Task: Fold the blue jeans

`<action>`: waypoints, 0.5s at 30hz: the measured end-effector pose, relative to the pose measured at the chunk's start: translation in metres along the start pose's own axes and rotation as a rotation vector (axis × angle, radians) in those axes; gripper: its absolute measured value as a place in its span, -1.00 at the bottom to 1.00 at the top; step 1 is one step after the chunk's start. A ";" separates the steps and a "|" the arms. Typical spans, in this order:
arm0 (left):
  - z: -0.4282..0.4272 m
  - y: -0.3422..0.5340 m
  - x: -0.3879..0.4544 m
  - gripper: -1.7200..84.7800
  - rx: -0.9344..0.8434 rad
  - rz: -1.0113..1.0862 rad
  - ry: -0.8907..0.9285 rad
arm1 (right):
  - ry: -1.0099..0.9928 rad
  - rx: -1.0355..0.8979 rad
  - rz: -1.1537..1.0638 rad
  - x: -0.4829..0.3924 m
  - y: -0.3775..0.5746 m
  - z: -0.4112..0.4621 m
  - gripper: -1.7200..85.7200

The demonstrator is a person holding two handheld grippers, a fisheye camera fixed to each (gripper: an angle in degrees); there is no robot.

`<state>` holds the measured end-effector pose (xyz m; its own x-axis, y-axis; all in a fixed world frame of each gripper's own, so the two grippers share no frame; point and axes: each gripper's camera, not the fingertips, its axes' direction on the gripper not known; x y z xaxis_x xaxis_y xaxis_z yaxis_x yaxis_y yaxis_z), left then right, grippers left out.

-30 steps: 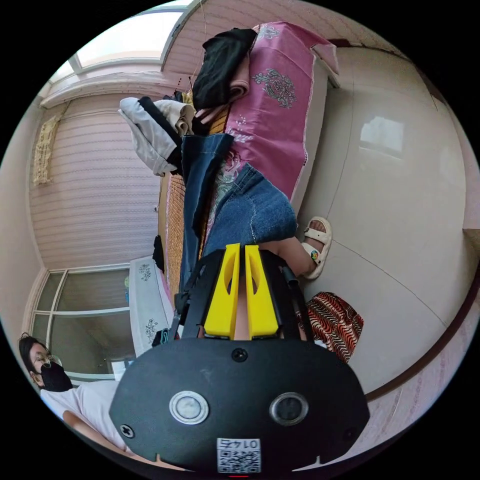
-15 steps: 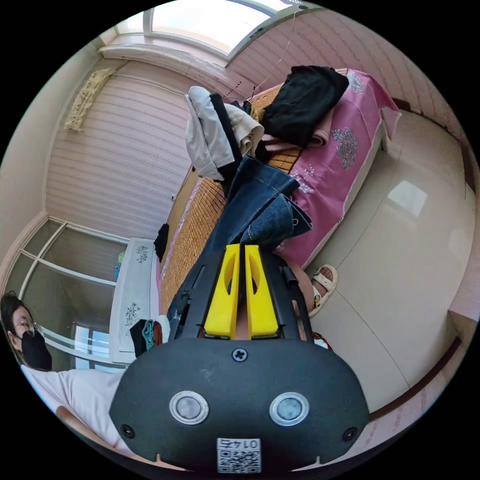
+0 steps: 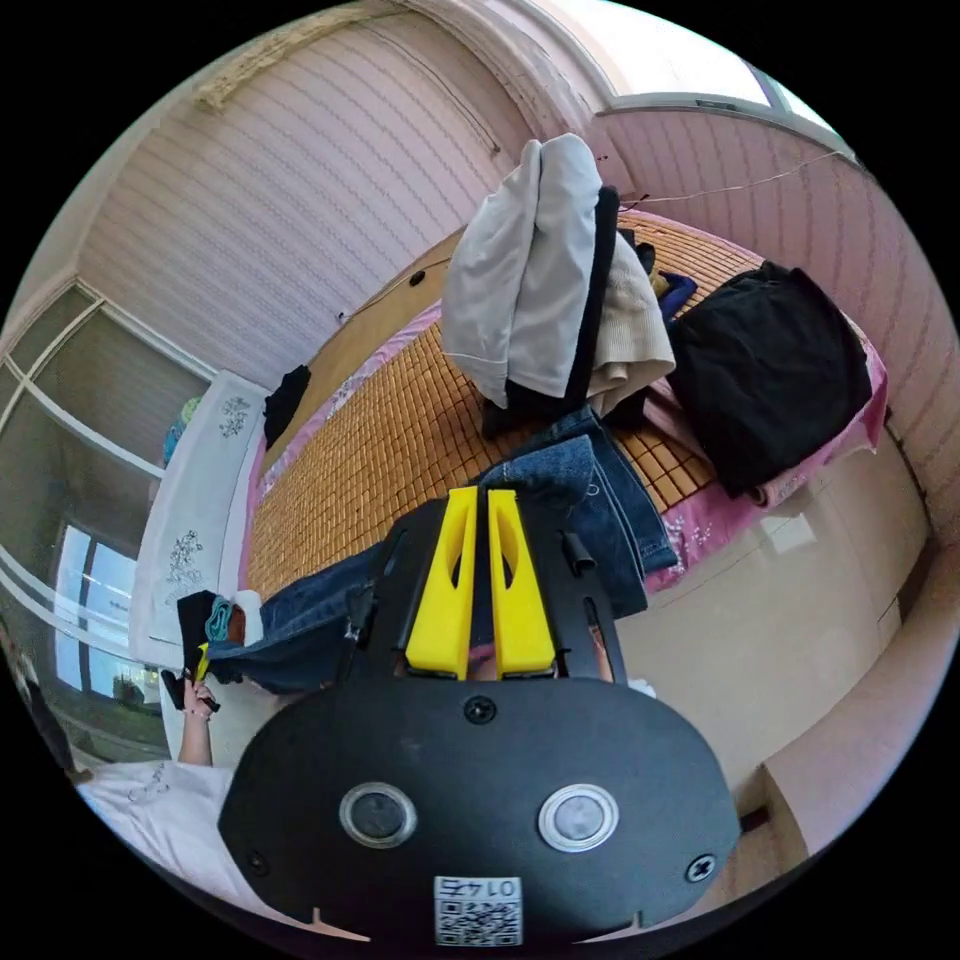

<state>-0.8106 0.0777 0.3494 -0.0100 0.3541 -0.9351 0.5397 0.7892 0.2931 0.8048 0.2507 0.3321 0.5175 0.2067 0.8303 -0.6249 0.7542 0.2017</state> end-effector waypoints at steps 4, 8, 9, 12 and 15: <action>0.086 -0.011 -0.011 -0.78 -0.020 -0.160 -0.035 | -0.072 -0.010 0.236 0.027 -0.012 0.043 -0.76; 0.134 0.022 -0.008 -0.77 -0.020 -0.137 -0.037 | -0.038 -0.016 0.224 0.055 0.025 0.055 -0.72; 0.147 0.033 -0.004 -0.78 -0.063 -0.090 -0.073 | 0.012 -0.031 0.227 0.066 0.038 0.058 -0.73; 0.185 0.062 0.012 -0.77 -0.191 0.068 -0.213 | 0.059 -0.071 0.273 0.093 0.060 0.067 -0.76; 0.238 0.091 0.033 -0.76 -0.337 0.244 -0.375 | 0.068 -0.090 0.346 0.111 0.066 0.080 -0.75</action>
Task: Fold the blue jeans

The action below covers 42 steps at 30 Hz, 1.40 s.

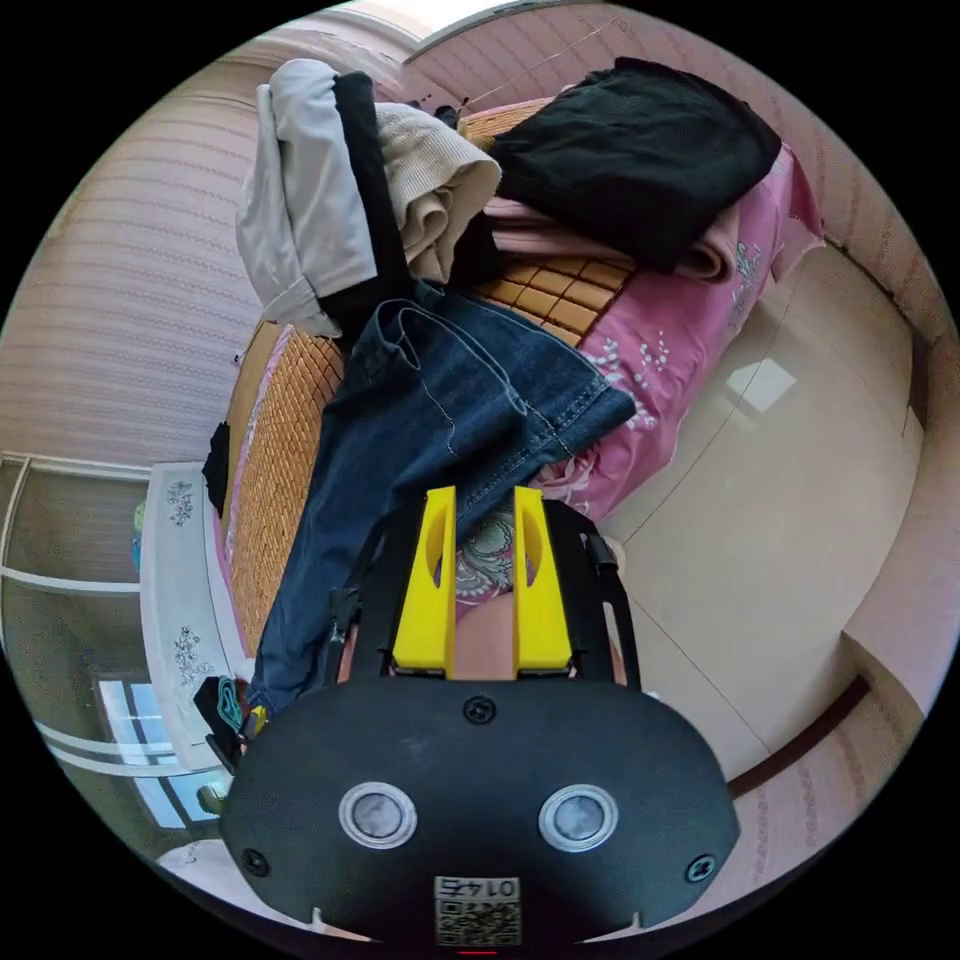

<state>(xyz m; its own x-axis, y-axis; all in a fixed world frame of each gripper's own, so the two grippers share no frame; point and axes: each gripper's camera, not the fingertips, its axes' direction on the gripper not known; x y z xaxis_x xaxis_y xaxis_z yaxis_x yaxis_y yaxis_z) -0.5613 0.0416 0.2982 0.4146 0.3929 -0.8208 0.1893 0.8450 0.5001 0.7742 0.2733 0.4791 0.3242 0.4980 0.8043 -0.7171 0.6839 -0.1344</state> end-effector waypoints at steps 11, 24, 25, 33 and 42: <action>0.157 -0.007 0.076 -0.89 -0.316 0.199 -0.309 | 0.112 0.009 -0.028 0.000 -0.017 0.003 -0.93; 0.185 0.044 0.156 -0.91 -0.111 0.406 -0.182 | 0.080 0.116 -0.108 0.021 -0.021 -0.033 -0.78; 0.185 0.047 0.167 -0.90 -0.087 0.443 -0.168 | 0.061 0.099 -0.089 0.022 -0.025 -0.027 -0.76; 0.306 0.076 0.309 -0.73 -0.175 0.793 -0.068 | 0.089 0.008 -0.027 -0.002 -0.070 -0.002 -0.89; 0.417 0.098 0.369 -0.65 -0.278 0.968 -0.152 | 0.144 0.144 -0.259 -0.003 -0.044 -0.071 -0.95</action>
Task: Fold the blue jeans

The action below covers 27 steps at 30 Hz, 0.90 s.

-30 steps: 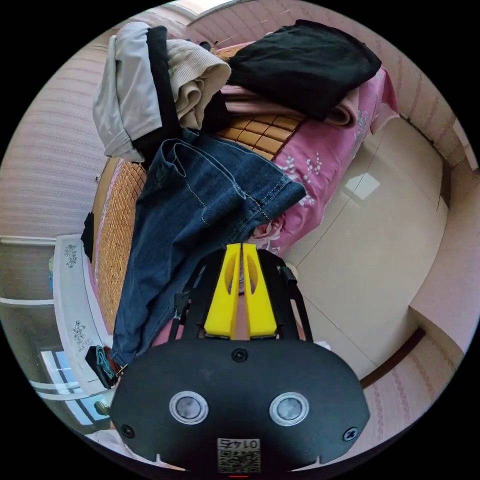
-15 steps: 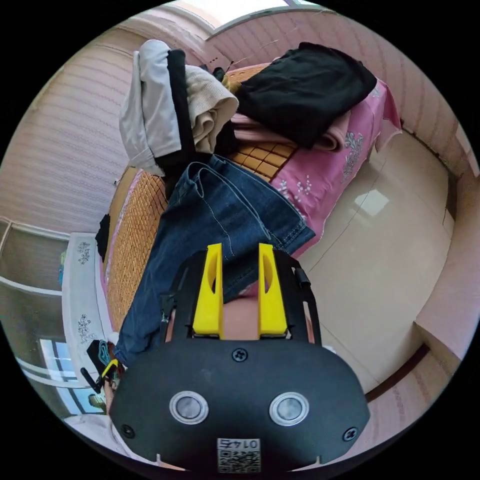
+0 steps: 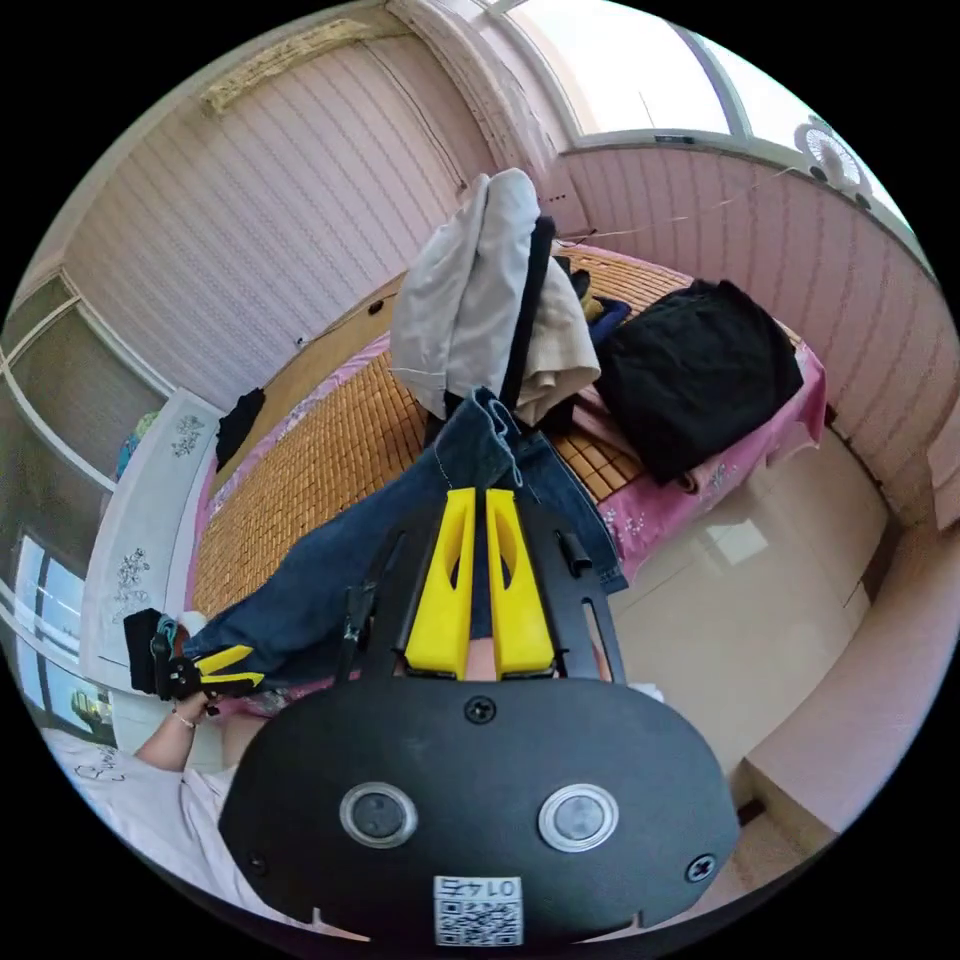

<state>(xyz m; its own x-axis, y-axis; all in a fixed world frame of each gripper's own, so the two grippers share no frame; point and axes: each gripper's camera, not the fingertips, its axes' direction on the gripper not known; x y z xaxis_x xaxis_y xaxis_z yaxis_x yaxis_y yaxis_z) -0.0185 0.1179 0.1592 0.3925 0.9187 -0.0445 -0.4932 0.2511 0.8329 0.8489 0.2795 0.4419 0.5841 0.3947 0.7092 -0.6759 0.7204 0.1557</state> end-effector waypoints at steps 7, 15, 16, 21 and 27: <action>0.061 -0.008 0.009 -0.90 -0.124 0.089 -0.069 | -0.077 -0.115 0.351 0.073 0.027 0.068 -0.95; 0.050 0.011 -0.006 -0.94 -0.004 0.125 -0.033 | 0.085 -0.134 0.209 0.051 0.034 0.088 -0.95; 0.059 0.010 -0.010 -0.92 -0.017 0.113 -0.009 | 0.112 -0.162 0.223 0.052 0.034 0.095 -0.95; 0.087 0.019 -0.044 -0.83 -0.048 -0.017 0.055 | 0.291 0.033 0.066 -0.004 0.023 0.087 -0.97; 0.053 0.035 -0.096 -0.85 0.120 -0.143 0.171 | 0.188 -0.136 -0.253 -0.079 -0.020 0.164 -0.98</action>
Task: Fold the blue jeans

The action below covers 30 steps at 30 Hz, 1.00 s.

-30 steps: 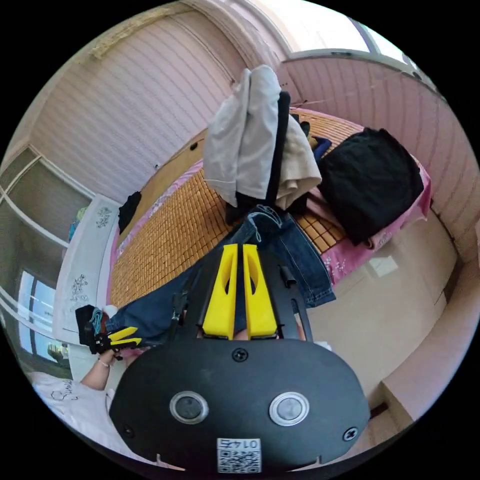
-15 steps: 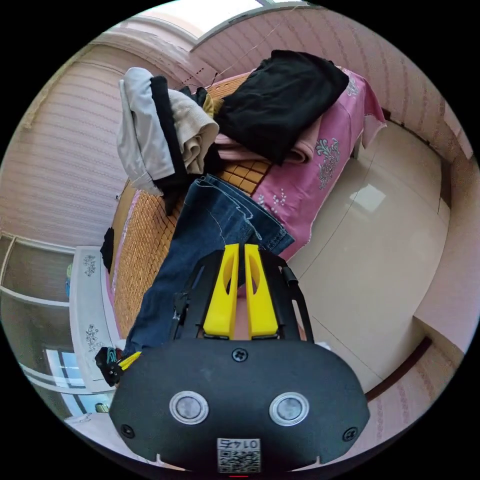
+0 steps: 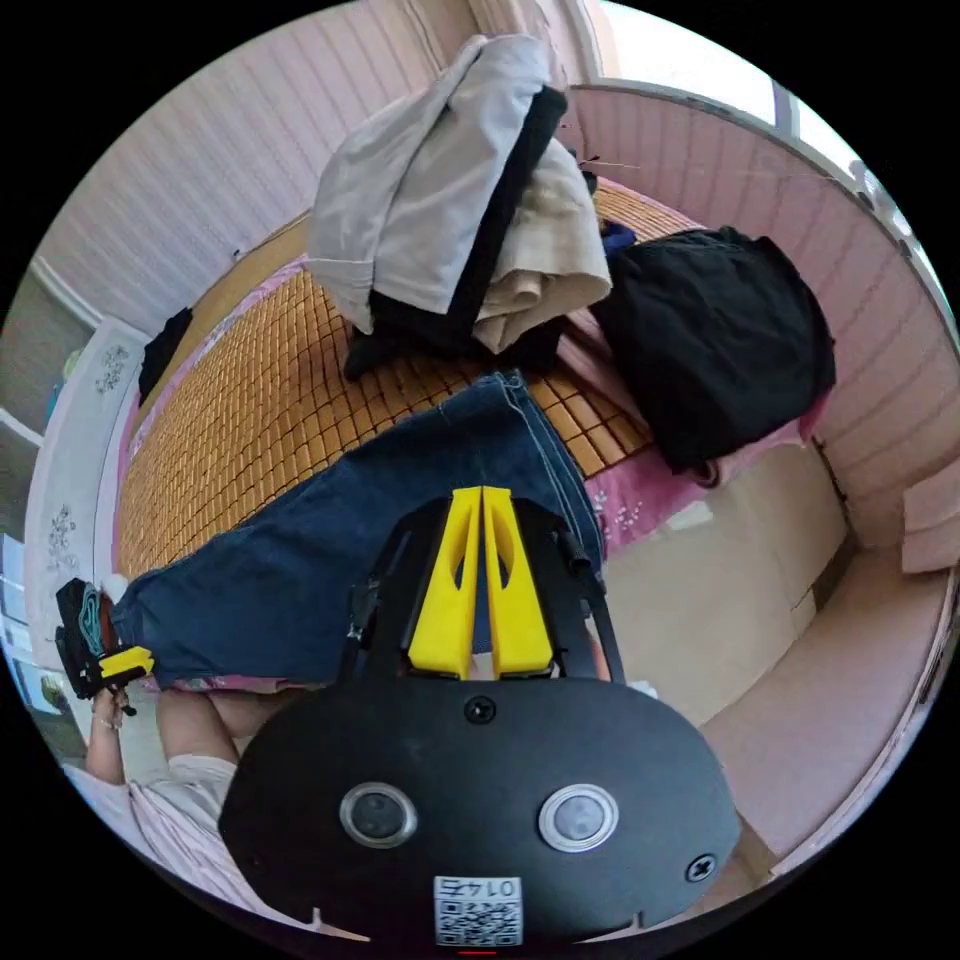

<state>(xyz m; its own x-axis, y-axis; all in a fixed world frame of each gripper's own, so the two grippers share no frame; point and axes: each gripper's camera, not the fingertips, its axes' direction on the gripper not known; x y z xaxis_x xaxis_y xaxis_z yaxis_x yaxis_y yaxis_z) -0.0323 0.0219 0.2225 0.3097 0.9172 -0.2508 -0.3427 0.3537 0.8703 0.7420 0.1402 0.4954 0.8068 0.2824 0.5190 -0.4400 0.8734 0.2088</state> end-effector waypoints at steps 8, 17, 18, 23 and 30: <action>0.051 -0.058 -0.086 -0.96 0.042 -0.206 -0.064 | 0.015 -0.121 0.079 -0.013 -0.077 0.084 -0.98; 0.090 -0.041 -0.169 -0.98 -0.040 -0.484 0.041 | -0.180 -0.136 0.178 0.002 -0.079 0.122 -0.98; 0.090 -0.037 -0.179 -0.98 -0.037 -0.506 0.085 | -0.173 -0.087 0.197 0.003 -0.069 0.119 -0.98; 0.073 -0.025 -0.168 -0.98 0.017 -0.439 0.035 | -0.046 0.068 0.224 -0.009 0.008 0.100 -0.98; 0.063 0.013 -0.073 -0.98 0.066 -0.157 0.114 | 0.069 -0.084 0.172 -0.066 0.114 0.163 -0.97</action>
<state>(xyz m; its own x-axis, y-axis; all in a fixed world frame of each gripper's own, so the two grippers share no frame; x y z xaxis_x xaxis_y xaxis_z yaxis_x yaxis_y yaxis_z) -0.0034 -0.0519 0.2785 0.2507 0.8681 -0.4285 -0.2379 0.4843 0.8420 0.5741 0.1567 0.6205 0.7491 0.4543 0.4821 -0.5414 0.8393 0.0505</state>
